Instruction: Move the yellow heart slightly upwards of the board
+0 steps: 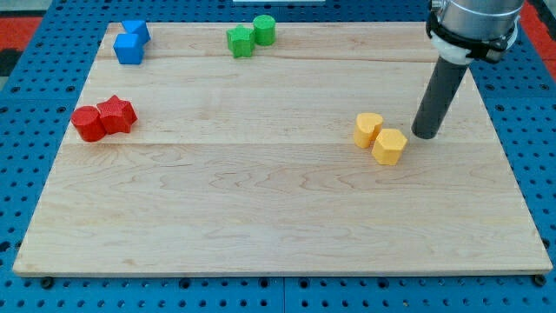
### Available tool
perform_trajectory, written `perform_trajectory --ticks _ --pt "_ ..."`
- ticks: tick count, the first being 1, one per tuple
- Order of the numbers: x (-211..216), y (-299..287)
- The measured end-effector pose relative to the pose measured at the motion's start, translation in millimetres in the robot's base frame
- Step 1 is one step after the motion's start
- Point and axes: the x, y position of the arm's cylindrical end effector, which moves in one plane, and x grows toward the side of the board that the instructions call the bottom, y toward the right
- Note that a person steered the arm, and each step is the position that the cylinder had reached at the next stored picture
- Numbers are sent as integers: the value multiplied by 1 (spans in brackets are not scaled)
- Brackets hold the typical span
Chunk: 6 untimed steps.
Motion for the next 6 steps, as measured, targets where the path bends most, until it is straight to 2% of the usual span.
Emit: perform_trajectory --ticks 1,2,3,5,6 --pt "-20 -81" --pt "-22 -147" --pt "-25 -189" --pt "25 -169" --pt "23 -203"
